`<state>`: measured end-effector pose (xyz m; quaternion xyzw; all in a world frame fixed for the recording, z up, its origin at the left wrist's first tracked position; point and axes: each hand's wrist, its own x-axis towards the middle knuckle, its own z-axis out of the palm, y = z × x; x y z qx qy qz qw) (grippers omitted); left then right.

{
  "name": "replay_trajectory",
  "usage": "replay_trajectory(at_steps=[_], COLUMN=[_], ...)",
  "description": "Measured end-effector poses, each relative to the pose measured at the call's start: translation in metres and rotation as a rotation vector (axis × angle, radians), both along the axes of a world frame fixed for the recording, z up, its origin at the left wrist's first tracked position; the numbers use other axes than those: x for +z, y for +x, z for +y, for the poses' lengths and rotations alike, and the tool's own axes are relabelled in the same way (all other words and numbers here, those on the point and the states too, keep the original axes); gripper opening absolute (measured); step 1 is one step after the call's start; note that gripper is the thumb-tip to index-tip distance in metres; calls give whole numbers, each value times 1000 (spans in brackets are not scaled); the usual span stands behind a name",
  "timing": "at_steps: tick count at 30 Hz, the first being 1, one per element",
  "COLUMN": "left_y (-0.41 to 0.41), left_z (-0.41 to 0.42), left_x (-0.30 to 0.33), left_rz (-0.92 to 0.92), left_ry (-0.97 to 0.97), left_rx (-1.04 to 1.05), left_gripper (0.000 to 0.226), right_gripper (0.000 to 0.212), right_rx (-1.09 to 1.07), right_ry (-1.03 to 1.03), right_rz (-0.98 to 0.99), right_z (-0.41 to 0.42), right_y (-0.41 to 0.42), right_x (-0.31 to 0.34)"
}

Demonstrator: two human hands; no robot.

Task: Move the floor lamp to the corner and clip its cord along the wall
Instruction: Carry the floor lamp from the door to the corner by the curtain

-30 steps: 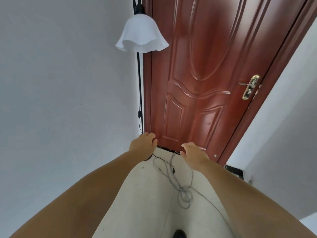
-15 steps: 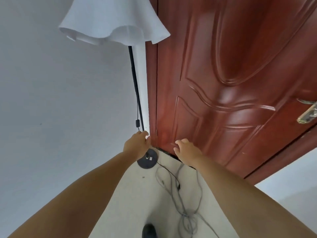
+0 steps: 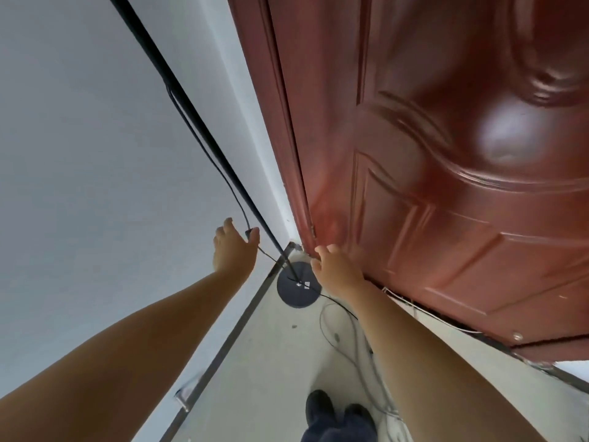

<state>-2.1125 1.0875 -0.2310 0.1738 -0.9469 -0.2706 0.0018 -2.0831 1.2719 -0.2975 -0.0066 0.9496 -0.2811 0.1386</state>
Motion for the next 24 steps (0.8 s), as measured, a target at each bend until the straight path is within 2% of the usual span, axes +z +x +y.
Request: replay_trajectory(at_steps=[2, 5, 7, 9, 11, 12, 15, 18, 22, 24], left_y=[-27, -66, -90, -113, -131, -137, -144, -146, -147, -146], left_z=[-1, -5, -6, -11, -17, -18, -17, -16, -16, -14], left_x=[-26, -68, -91, -107, -116, -119, -129, -139, -142, -143], left_rz=[-24, -5, 39, 67, 68, 69, 103, 162, 218, 234], left_ry=[79, 328, 525, 633, 656, 682, 742, 738, 753, 753], left_rx=[96, 178, 178, 176, 181, 169, 134, 94, 34, 13], left_gripper=[80, 92, 85, 62, 30, 22, 38, 41, 42, 44], right_gripper=[41, 41, 43, 43, 42, 43, 49, 55, 60, 51], right_rx=[-3, 2, 17, 21, 18, 18, -8, -68, -126, -272], right_ry=[-17, -49, -67, -104, -173, -213, -354, -452, -427, -429], right_rz=[-30, -100, -157, -222, -256, -256, -212, -182, -208, -81], right_z=[-6, -21, -33, -48, -64, -72, -103, -130, -143, -151], right_y=[-23, -52, -70, -86, -101, -107, -124, -135, -138, -134], right_x=[-33, -90, -128, -160, -184, -194, -216, -239, -270, -273])
